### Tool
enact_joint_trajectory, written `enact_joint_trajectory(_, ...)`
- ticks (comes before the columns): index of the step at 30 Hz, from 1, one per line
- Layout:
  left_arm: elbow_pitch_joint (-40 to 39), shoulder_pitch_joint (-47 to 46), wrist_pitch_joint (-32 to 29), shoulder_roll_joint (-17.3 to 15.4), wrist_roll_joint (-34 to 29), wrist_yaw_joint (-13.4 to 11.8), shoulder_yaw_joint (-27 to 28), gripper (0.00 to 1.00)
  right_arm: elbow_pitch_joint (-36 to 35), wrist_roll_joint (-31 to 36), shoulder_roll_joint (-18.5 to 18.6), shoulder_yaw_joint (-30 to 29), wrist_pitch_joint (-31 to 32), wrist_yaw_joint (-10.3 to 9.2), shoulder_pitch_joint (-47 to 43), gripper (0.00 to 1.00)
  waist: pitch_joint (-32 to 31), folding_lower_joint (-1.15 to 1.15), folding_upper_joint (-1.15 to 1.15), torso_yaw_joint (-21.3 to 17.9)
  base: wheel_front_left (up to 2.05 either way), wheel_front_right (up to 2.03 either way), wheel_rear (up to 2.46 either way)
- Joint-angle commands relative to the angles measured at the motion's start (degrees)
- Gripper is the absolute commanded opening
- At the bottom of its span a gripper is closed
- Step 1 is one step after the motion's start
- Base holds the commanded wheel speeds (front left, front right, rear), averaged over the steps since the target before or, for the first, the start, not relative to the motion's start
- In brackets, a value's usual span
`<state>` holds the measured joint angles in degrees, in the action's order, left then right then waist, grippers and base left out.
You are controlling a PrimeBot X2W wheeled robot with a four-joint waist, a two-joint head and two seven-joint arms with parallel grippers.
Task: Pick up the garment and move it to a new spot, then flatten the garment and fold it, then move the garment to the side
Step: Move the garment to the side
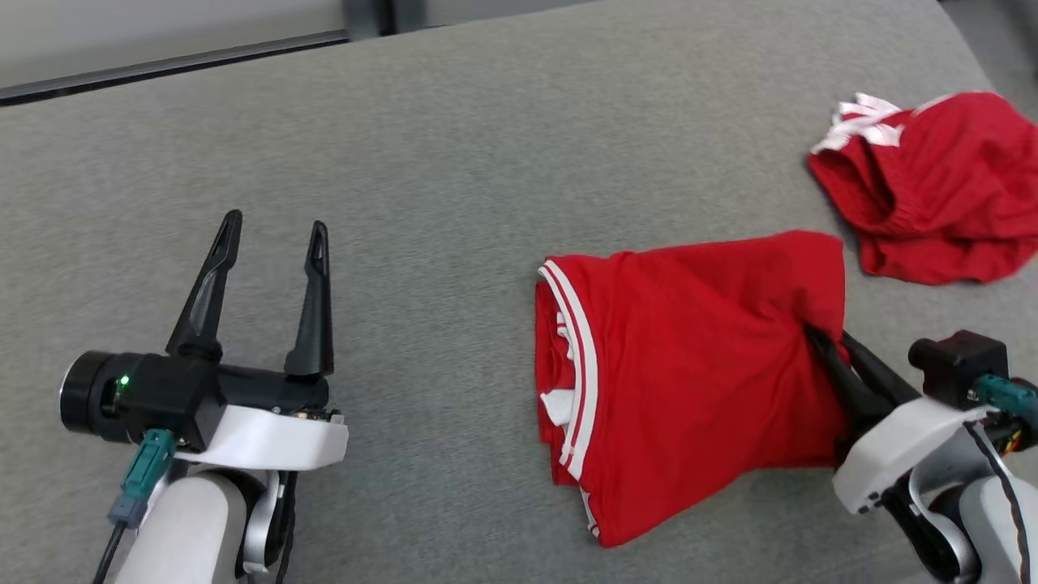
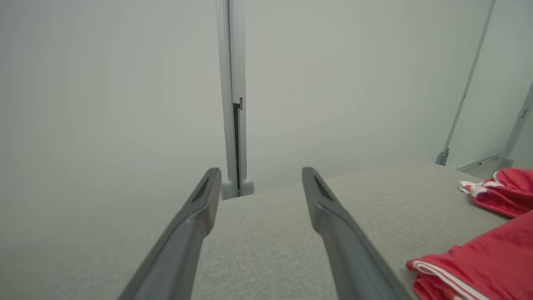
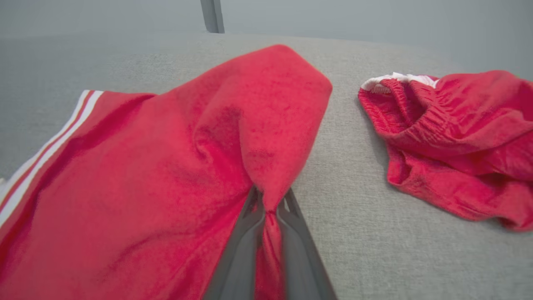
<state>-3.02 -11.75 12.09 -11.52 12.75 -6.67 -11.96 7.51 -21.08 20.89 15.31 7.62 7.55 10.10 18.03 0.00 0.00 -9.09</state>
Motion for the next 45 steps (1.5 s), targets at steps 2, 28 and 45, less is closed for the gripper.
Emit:
enact_joint_trajectory(2,-1.9,-2.0,-1.4,-0.5,-1.2,0.0,-0.9,1.0,1.7,-1.1,-0.5,0.4,-1.5,-0.13,4.5,0.0,5.7,0.0,0.0,-9.1,0.0,0.0,0.0)
enact_joint_trajectory(28,-10.4,-16.8,-8.2,-4.0,-6.3,3.2,-5.7,1.0,34.2,-8.2,12.2,-13.4,-16.3,-0.12,36.9,1.0,21.3,0.0,0.0,-6.7,0.0,0.0,0.0)
enact_joint_trajectory(45,-3.8,-6.3,-4.9,-2.8,-1.5,0.7,-4.8,1.0,25.6,-2.0,3.5,-15.7,-22.8,-0.12,20.2,1.0,5.3,0.0,0.0,-6.2,0.0,0.0,0.0)
